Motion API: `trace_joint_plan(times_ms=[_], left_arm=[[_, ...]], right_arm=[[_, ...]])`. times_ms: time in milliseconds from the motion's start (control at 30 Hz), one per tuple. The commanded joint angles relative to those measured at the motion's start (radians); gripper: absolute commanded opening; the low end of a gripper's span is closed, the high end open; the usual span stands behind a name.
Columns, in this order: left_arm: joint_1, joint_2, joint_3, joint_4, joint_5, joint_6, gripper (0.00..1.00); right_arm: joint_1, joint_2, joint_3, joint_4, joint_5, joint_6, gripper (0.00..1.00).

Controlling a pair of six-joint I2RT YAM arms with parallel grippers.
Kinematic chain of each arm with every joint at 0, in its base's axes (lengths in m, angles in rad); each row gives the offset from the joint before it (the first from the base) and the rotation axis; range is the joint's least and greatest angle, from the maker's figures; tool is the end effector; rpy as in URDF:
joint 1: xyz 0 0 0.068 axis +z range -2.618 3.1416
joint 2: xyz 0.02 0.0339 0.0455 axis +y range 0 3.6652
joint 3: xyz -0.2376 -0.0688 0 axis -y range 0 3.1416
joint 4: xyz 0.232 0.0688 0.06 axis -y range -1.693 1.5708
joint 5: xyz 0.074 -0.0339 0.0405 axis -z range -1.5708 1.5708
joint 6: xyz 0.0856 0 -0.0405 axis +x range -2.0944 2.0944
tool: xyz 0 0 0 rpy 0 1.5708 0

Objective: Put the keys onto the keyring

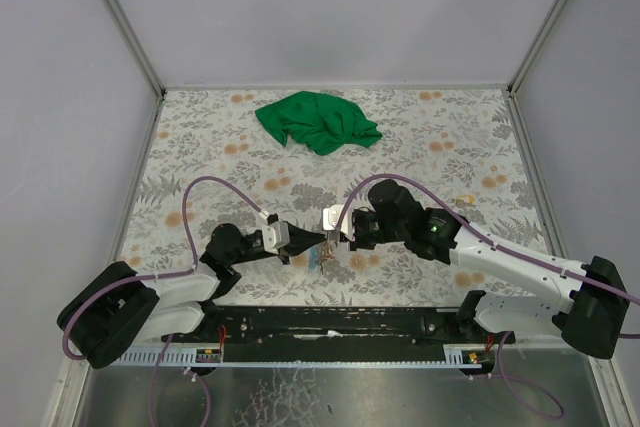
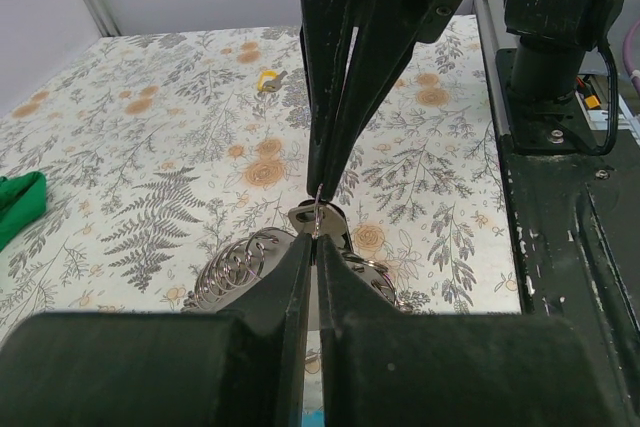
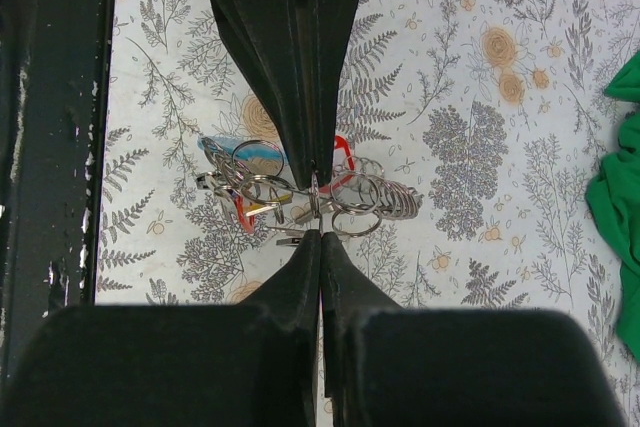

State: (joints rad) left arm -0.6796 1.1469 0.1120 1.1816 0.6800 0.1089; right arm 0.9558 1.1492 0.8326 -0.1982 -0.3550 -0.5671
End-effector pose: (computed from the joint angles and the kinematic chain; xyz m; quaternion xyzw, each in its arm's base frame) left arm 0.1461 -0.1873 0.1818 0.4697 0.4718 -0.4100 0.6235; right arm 0.1466 0.2591 0.2391 -0.6510 0.5541 0.2454 0.4571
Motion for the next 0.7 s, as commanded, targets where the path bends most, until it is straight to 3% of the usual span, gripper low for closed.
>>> trace_joint_plan(times_ms=[0,667], left_arm=[[0.005,-0.010,0.016,0.076,-0.033,-0.001,0.00],[0.005,-0.022,0.013,0.073,-0.041,-0.001,0.00]], right_arm=[[0.011,-0.003,0.013,0.005,0.020,0.016,0.00],[0.011,-0.002,0.009,0.003,0.053,0.042,0.00]])
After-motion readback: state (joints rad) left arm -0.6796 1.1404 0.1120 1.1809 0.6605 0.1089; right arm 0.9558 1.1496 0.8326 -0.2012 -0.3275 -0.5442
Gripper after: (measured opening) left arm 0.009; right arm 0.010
